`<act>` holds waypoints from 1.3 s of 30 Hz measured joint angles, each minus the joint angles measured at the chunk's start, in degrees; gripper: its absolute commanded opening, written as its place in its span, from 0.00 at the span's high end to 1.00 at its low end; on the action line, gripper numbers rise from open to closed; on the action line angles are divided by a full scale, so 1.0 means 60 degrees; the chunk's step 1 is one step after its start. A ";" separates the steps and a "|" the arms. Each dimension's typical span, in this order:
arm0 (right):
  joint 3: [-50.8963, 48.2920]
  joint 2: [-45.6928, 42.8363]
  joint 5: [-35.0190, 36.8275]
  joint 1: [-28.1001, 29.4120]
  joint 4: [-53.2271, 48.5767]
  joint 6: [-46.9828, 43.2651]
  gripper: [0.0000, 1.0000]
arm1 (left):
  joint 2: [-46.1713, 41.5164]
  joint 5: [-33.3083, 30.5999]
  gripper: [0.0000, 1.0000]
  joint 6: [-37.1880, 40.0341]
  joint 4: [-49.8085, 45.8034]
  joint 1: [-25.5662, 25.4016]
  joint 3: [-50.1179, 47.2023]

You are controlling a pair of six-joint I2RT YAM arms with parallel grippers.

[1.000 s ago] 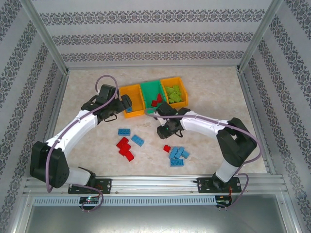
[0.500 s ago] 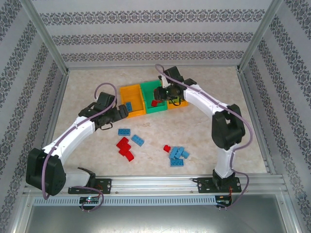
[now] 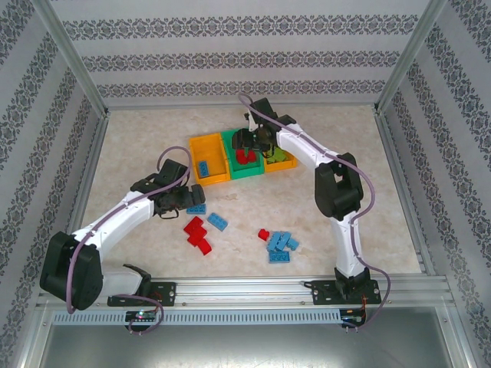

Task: Sort the legos into containers by color

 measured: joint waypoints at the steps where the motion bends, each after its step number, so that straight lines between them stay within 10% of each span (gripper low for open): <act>1: 0.0000 0.0000 0.0004 0.0000 -0.0018 -0.0007 0.29 | 0.0007 0.0022 0.00 0.0011 0.0000 -0.0044 0.0000; 28: -0.0965 -0.0080 0.1512 -0.0539 -0.0503 -0.1311 0.47 | 0.2667 -0.0004 0.00 0.0109 -0.0084 -0.0787 0.0845; 39: -0.0980 0.0051 0.1993 -0.0306 -0.0630 -0.1603 0.75 | 0.3264 -0.0127 0.04 0.0109 -0.0175 -0.0787 0.1042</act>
